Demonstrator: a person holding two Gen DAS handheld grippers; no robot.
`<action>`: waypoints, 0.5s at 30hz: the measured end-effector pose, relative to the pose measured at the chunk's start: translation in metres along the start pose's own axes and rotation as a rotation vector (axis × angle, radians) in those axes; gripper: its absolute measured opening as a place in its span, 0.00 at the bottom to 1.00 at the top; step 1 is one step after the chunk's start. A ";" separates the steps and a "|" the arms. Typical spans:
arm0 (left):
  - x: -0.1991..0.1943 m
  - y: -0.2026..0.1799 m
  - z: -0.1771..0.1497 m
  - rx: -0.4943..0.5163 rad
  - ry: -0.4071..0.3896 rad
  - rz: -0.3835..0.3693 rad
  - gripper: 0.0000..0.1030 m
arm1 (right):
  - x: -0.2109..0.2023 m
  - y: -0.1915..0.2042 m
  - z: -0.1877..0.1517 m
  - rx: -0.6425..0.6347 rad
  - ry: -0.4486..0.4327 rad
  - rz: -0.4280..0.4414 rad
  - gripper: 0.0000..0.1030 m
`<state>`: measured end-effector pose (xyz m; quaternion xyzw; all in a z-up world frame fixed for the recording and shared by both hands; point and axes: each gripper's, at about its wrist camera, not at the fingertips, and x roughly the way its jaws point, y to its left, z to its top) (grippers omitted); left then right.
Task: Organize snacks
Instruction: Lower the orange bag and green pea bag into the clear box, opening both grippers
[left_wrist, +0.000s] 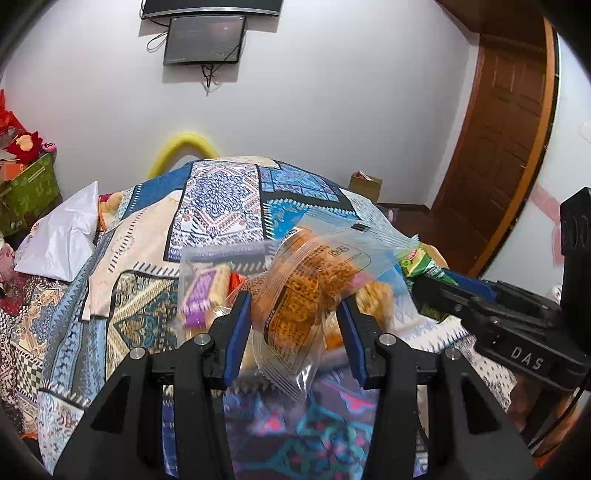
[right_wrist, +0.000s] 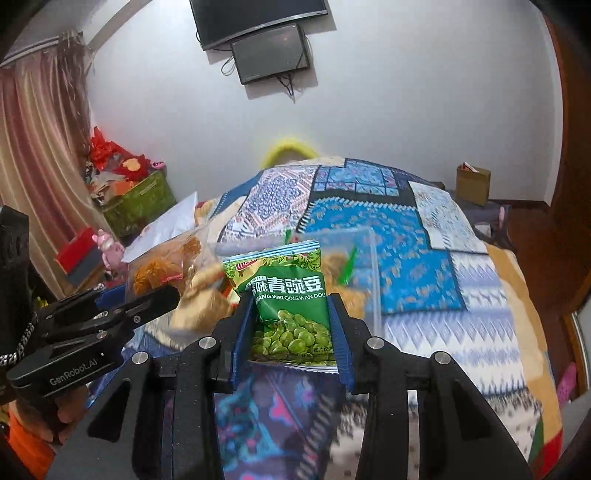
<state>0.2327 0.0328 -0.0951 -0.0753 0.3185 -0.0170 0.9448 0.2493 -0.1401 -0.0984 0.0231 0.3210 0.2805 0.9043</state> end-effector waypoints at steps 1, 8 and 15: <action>0.004 0.001 0.002 -0.001 -0.002 0.011 0.45 | 0.005 0.000 0.002 0.001 0.003 0.004 0.35; 0.050 0.014 0.009 -0.024 0.053 0.054 0.45 | 0.048 -0.003 0.007 0.016 0.060 0.004 0.35; 0.068 0.010 0.001 0.003 0.091 0.050 0.60 | 0.067 -0.003 -0.001 -0.004 0.128 -0.028 0.35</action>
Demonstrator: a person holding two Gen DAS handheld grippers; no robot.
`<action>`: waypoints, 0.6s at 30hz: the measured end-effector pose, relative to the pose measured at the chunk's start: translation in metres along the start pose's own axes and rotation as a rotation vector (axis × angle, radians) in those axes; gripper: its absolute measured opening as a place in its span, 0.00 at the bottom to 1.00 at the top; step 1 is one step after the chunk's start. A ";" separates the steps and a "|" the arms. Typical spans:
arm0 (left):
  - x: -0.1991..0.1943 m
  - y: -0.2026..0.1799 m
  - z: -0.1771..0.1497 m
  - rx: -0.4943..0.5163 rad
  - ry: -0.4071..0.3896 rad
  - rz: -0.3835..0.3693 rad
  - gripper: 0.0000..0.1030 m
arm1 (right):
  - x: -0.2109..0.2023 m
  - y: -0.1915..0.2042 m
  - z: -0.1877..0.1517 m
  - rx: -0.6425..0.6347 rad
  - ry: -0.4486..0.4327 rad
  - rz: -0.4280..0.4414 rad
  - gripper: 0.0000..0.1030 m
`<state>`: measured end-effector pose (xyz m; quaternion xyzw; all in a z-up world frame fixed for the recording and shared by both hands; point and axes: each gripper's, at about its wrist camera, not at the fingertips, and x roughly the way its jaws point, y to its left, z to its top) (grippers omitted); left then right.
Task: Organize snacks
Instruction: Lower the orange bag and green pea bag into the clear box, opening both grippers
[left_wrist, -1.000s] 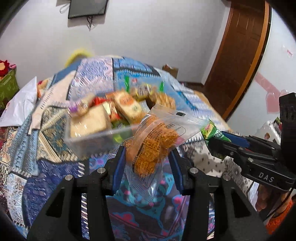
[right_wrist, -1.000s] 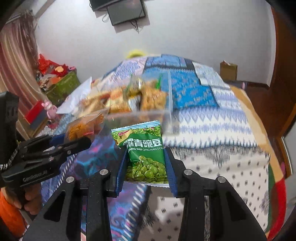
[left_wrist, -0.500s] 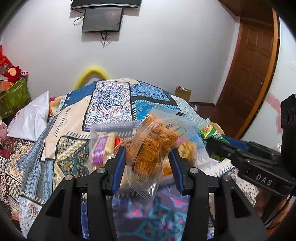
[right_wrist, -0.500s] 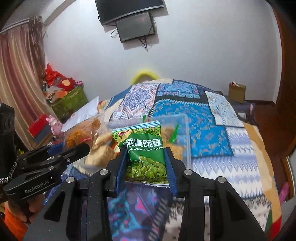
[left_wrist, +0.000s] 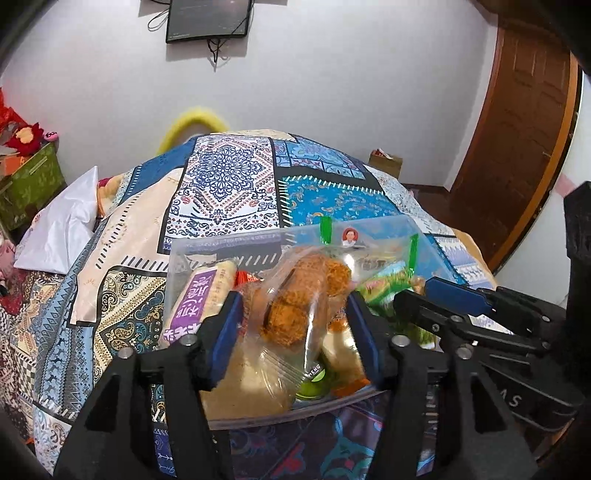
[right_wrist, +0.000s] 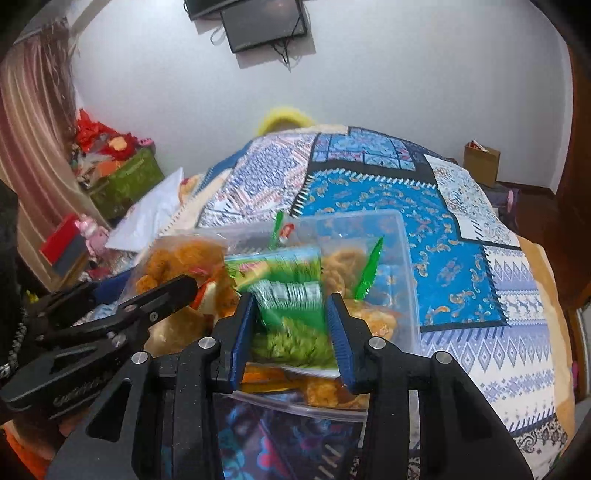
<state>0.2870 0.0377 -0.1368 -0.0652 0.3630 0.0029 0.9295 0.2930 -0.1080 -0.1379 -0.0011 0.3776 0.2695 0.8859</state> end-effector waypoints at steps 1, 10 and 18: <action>-0.001 0.001 -0.001 -0.006 -0.001 -0.009 0.63 | 0.000 -0.002 0.000 0.004 0.004 0.005 0.36; -0.038 0.008 -0.001 -0.057 -0.033 -0.052 0.64 | -0.030 0.000 0.000 -0.001 -0.021 0.031 0.39; -0.124 0.001 0.006 -0.040 -0.187 -0.067 0.64 | -0.103 0.020 0.010 -0.052 -0.160 0.032 0.39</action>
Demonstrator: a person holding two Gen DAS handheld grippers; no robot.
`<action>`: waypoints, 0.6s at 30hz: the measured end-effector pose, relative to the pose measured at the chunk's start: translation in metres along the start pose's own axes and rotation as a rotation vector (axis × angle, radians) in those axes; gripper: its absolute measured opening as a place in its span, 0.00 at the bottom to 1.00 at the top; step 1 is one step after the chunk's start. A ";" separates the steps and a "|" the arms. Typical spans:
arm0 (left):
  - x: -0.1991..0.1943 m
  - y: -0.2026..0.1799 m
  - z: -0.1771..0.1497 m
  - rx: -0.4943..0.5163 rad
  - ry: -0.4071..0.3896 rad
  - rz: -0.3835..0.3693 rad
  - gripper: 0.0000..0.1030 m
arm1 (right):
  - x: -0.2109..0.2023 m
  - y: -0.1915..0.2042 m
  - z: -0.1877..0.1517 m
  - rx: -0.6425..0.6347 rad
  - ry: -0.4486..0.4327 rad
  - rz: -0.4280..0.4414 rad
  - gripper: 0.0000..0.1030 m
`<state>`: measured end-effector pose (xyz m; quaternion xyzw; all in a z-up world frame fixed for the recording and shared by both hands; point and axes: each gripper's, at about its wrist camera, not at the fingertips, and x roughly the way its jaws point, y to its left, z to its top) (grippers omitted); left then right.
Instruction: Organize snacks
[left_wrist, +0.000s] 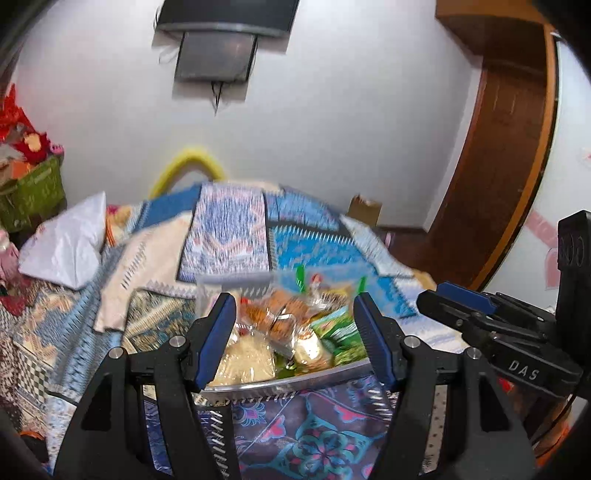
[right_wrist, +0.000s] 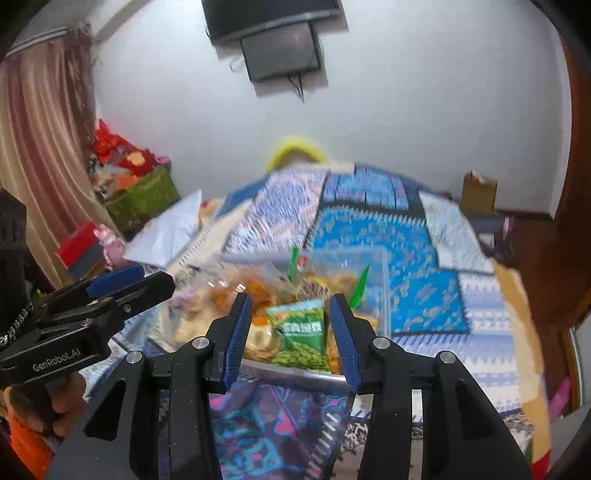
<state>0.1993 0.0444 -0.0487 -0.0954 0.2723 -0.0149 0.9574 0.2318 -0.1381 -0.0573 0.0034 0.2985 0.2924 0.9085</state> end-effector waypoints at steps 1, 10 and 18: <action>-0.016 -0.003 0.003 0.006 -0.031 -0.003 0.64 | -0.010 0.003 0.003 -0.006 -0.022 0.001 0.39; -0.107 -0.023 0.010 0.062 -0.200 0.022 0.75 | -0.089 0.034 0.009 -0.057 -0.185 0.004 0.54; -0.145 -0.030 -0.001 0.073 -0.264 0.055 0.95 | -0.117 0.046 -0.001 -0.063 -0.258 -0.031 0.82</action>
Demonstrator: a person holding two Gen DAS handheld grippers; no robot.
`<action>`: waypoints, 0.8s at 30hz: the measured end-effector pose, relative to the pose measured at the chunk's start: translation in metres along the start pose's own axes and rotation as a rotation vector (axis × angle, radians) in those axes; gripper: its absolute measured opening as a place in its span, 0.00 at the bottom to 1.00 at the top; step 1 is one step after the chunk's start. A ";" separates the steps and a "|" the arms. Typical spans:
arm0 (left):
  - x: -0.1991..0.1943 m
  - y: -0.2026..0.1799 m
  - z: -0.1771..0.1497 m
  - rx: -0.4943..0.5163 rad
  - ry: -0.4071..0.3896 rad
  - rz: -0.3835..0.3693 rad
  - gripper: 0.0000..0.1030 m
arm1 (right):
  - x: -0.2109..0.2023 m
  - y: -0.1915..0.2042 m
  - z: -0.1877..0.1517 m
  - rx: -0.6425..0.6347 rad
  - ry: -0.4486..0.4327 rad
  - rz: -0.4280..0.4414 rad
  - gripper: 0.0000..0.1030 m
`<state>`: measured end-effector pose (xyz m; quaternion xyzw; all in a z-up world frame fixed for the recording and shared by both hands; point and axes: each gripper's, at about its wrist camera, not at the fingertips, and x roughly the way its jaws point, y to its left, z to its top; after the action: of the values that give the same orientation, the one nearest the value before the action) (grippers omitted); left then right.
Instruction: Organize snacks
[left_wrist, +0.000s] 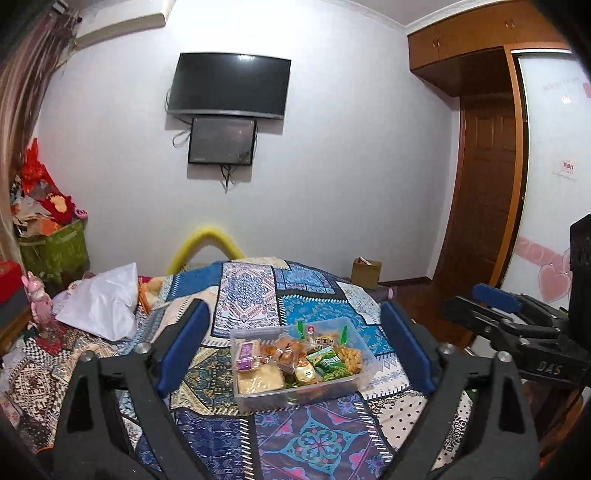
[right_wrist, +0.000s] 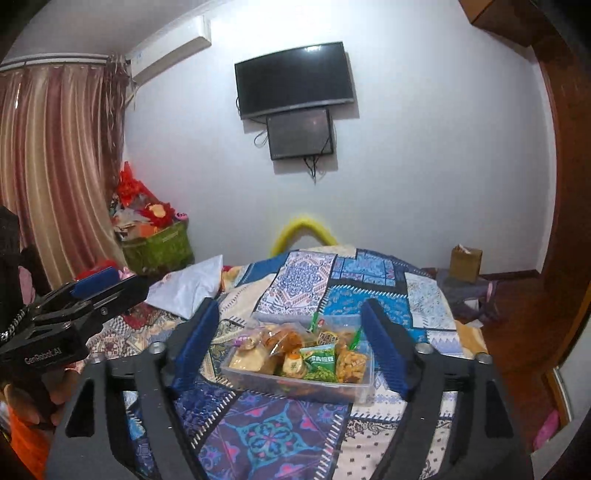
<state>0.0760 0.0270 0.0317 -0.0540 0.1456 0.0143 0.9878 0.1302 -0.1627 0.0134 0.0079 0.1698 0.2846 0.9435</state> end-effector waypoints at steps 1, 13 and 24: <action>-0.003 0.000 -0.001 0.001 -0.002 0.000 0.97 | -0.002 0.000 0.000 0.002 -0.005 -0.003 0.84; -0.013 -0.003 -0.007 0.008 0.000 -0.014 0.97 | -0.017 0.001 -0.010 0.016 -0.025 -0.020 0.98; -0.011 -0.006 -0.010 0.011 0.007 -0.015 0.97 | -0.022 0.001 -0.014 0.020 -0.024 -0.021 0.98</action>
<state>0.0626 0.0201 0.0265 -0.0496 0.1488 0.0058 0.9876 0.1077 -0.1749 0.0075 0.0191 0.1616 0.2728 0.9482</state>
